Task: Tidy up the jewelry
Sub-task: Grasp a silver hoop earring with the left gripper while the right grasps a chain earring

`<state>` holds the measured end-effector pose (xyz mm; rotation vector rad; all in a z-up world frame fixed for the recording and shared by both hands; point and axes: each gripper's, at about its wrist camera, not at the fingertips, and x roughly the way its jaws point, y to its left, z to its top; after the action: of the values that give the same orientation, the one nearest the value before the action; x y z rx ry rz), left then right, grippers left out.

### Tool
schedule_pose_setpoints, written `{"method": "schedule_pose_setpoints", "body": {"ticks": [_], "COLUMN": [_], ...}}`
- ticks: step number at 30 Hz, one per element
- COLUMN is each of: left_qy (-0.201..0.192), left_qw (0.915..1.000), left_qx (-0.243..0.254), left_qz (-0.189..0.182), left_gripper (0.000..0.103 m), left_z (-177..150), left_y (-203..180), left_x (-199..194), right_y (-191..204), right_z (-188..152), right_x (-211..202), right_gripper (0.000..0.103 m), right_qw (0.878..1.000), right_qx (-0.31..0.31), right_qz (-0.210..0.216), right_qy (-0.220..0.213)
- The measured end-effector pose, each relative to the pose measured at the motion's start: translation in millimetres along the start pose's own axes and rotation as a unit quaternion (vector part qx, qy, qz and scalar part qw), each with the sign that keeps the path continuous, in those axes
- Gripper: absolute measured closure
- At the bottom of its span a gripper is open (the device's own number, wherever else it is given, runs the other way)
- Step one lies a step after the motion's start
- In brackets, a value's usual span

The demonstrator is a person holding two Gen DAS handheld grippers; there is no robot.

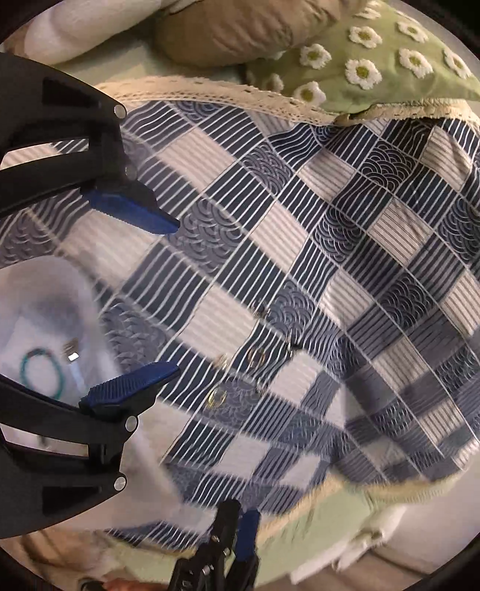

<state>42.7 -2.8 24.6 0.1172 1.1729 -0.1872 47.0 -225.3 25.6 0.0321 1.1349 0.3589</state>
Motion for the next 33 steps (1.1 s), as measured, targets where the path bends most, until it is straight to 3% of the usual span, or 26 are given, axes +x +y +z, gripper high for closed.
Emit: {"method": "schedule_pose_setpoints", "body": {"ticks": [8, 20, 26, 28, 30, 33], "left_qy": [0.036, 0.074, 0.086, 0.085, 0.085, 0.084], "left_qw": [0.9992, 0.9966, 0.9962, 0.9963, 0.9963, 0.9964], "left_qx": [0.000, -0.019, -0.007, -0.007, -0.009, -0.009], "left_qz": [0.017, -0.029, -0.017, -0.012, -0.008, -0.012], "left_gripper": [0.036, 0.037, 0.051, 0.064, 0.084, 0.084], "left_z": [48, 84, 82, 82, 82, 81], "left_y": [-2, 7, 4, 4, 6, 9], "left_x": [73, 146, 159, 159, 159, 158], "right_y": [-12, -22, -20, -20, -18, -14], "right_z": [32, 59, 64, 64, 64, 64], "right_x": [73, 145, 154, 155, 156, 156], "right_gripper": [0.052, 0.052, 0.052, 0.052, 0.052, 0.052], "right_qw": [0.999, 0.995, 0.995, 0.995, 0.995, 0.995], "right_qx": [-0.006, -0.008, -0.005, -0.005, -0.007, -0.010], "right_qz": [-0.034, -0.011, -0.001, 0.000, -0.002, 0.001], "right_qy": [0.040, 0.096, 0.099, 0.102, 0.102, 0.101]}}
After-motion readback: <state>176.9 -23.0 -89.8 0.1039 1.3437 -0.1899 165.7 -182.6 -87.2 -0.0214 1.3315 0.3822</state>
